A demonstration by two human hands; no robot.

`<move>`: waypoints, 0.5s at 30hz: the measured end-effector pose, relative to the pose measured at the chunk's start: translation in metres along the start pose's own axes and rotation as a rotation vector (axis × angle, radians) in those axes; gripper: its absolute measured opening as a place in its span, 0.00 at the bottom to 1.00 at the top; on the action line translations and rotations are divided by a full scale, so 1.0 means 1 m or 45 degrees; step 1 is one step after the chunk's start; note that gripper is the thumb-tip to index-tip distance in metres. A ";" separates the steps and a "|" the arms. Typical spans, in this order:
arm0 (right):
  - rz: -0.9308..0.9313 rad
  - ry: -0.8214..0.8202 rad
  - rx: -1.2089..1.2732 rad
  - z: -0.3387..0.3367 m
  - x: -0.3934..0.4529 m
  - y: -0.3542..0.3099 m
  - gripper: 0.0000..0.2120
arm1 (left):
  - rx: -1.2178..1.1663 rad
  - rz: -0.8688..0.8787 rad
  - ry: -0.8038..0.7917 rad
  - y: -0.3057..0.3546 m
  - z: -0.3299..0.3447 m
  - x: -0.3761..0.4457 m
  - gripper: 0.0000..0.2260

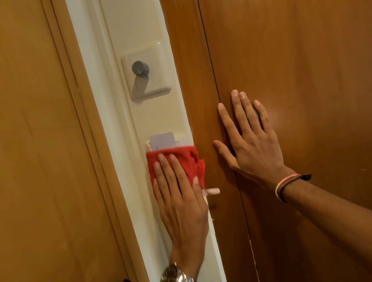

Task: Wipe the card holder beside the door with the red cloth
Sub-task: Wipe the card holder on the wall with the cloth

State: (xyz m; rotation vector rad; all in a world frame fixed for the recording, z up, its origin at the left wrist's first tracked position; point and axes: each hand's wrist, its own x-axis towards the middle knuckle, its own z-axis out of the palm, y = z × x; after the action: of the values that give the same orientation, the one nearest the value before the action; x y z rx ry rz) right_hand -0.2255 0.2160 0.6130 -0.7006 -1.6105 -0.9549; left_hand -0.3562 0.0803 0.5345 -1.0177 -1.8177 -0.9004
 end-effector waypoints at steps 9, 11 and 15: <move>-0.003 -0.025 0.014 -0.003 -0.007 0.001 0.37 | -0.029 -0.015 -0.012 0.001 0.002 -0.015 0.36; 0.005 -0.041 0.021 -0.003 -0.013 -0.002 0.37 | -0.050 -0.104 0.014 -0.002 -0.004 -0.001 0.37; -0.004 -0.028 0.022 -0.003 -0.010 -0.004 0.37 | -0.024 -0.048 -0.009 0.002 -0.002 -0.026 0.39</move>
State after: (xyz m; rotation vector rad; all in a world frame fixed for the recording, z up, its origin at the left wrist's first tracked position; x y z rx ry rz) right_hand -0.2250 0.2111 0.6024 -0.6992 -1.6380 -0.9375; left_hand -0.3456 0.0718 0.5127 -1.0023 -1.8425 -0.9389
